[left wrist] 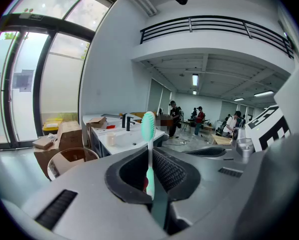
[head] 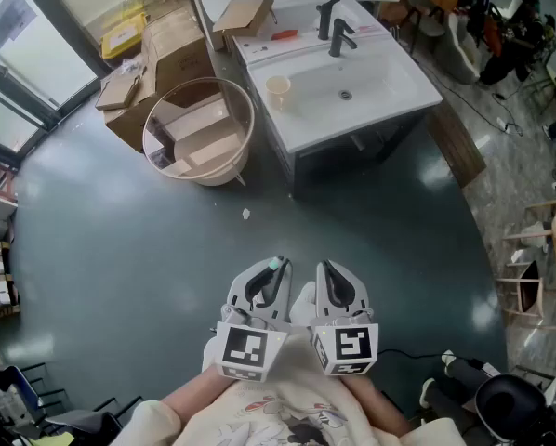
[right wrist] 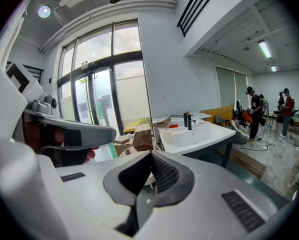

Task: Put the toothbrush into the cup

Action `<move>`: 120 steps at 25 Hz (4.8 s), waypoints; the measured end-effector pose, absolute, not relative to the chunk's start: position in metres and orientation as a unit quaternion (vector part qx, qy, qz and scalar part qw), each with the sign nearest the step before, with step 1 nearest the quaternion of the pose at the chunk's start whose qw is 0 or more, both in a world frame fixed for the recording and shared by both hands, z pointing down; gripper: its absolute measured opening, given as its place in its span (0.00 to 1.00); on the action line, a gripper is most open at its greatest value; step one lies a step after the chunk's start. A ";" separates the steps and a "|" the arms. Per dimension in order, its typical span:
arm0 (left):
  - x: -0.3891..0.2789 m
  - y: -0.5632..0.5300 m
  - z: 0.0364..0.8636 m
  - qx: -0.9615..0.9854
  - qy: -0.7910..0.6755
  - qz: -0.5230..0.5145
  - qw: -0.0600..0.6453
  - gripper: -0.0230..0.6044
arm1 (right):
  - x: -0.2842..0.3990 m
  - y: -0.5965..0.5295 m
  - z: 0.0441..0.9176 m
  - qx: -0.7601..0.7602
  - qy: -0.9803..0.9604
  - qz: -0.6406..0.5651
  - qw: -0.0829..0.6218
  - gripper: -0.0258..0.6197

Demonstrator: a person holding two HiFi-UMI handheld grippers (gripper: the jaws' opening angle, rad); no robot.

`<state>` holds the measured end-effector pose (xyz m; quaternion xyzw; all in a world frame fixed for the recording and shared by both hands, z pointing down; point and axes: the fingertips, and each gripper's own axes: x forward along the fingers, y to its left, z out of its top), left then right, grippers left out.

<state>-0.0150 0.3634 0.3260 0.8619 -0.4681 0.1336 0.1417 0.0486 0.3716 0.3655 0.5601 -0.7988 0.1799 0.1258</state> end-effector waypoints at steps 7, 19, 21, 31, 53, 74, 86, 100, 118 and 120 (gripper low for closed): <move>-0.025 0.367 0.335 0.870 -0.452 0.139 0.141 0.09 | 0.034 0.372 0.366 0.565 -0.797 0.172 0.129 0.07; -0.072 0.365 0.331 0.873 -0.447 0.124 0.150 0.09 | -0.003 0.367 0.361 0.582 -0.784 0.193 0.097 0.07; -0.086 0.364 0.330 0.874 -0.446 0.123 0.151 0.09 | -0.019 0.367 0.360 0.580 -0.785 0.190 0.103 0.07; -0.153 0.352 0.337 0.879 -0.433 0.112 0.165 0.09 | -0.086 0.364 0.371 0.592 -0.774 0.198 0.103 0.07; -0.106 0.182 0.356 0.865 -0.451 0.137 0.171 0.09 | -0.039 0.179 0.381 0.569 -0.791 0.211 0.085 0.07; 0.000 0.025 0.357 0.830 -0.512 0.153 0.160 0.09 | 0.063 0.012 0.386 0.502 -0.831 0.222 0.085 0.07; 0.002 0.001 0.360 0.821 -0.528 0.146 0.162 0.09 | 0.065 -0.005 0.395 0.491 -0.834 0.234 0.090 0.07; -0.022 -0.049 0.356 0.809 -0.557 0.107 0.155 0.09 | 0.042 -0.033 0.409 0.467 -0.850 0.222 0.107 0.07; -0.049 -0.113 0.387 0.803 -0.562 0.093 0.175 0.09 | 0.012 -0.079 0.442 0.449 -0.851 0.241 0.131 0.07; -0.051 -0.122 0.389 0.801 -0.565 0.088 0.178 0.09 | 0.008 -0.083 0.445 0.446 -0.851 0.242 0.137 0.07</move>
